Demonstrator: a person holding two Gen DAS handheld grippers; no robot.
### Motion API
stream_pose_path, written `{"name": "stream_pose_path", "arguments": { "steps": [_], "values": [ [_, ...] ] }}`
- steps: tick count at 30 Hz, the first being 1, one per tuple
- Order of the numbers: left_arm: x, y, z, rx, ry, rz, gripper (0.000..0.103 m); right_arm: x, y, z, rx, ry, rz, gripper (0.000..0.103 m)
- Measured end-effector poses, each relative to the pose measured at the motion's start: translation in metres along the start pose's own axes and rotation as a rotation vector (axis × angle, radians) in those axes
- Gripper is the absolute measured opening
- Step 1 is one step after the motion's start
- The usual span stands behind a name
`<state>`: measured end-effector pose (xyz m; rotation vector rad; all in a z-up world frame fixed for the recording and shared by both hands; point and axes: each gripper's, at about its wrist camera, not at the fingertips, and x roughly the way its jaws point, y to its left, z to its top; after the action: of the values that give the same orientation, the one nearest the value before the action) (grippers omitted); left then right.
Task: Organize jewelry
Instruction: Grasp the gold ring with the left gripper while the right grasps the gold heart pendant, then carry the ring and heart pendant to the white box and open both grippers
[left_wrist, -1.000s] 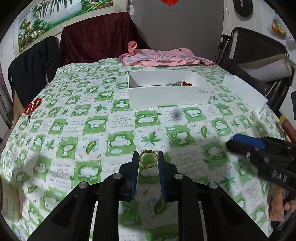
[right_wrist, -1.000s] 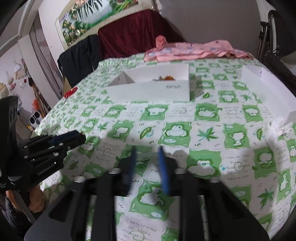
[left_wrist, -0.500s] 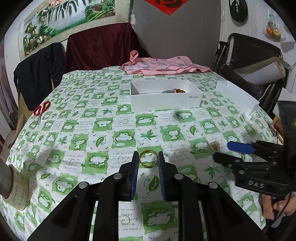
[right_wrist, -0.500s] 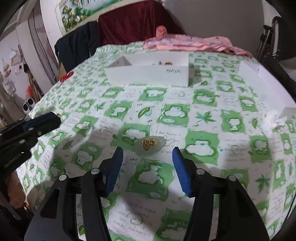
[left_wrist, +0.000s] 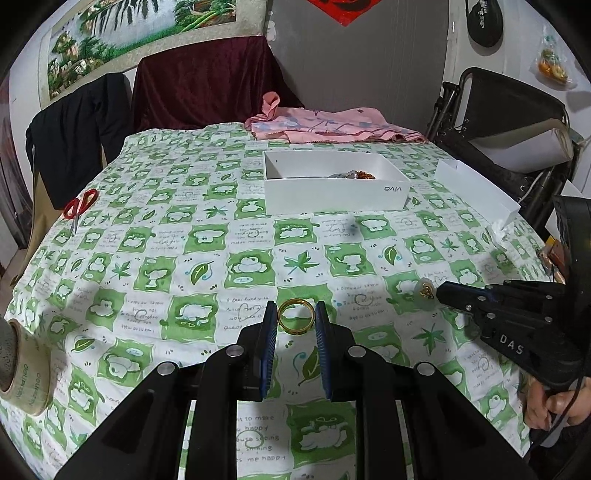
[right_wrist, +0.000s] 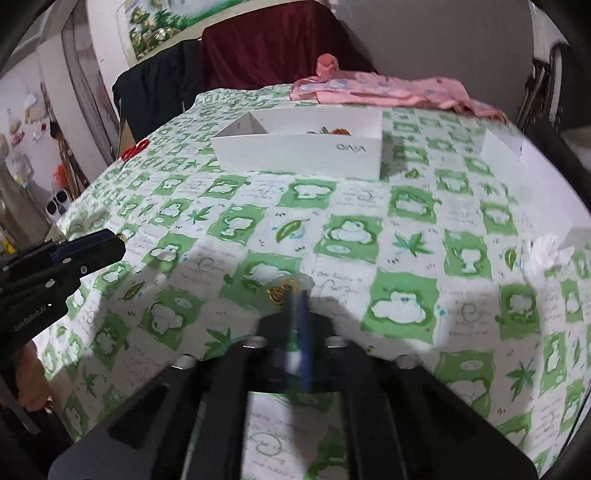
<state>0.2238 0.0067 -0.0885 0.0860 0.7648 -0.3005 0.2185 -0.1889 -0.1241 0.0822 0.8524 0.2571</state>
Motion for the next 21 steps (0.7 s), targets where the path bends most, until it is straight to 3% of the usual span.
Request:
{"name": "stream_pose_path", "arguments": {
  "steps": [1, 5, 8, 15, 21],
  "values": [
    [0.0, 0.0, 0.0, -0.002, 0.001, 0.0, 0.021, 0.001, 0.0, 0.0, 0.007, 0.002, 0.004, 0.04],
    [0.003, 0.002, 0.0, -0.006, 0.007, -0.002, 0.021, 0.008, 0.008, 0.003, -0.005, 0.011, -0.011, 0.041],
    [0.006, 0.002, -0.001, -0.006, 0.016, -0.003, 0.021, 0.015, 0.021, 0.009, -0.057, 0.02, -0.053, 0.034],
    [0.009, 0.004, -0.002, -0.013, 0.022, -0.009, 0.021, 0.016, 0.032, 0.007, -0.14, 0.025, -0.032, 0.03],
    [0.007, 0.004, -0.002, -0.012, 0.014, -0.008, 0.021, 0.0, 0.037, 0.002, -0.156, -0.054, -0.057, 0.029]
  ]
}}
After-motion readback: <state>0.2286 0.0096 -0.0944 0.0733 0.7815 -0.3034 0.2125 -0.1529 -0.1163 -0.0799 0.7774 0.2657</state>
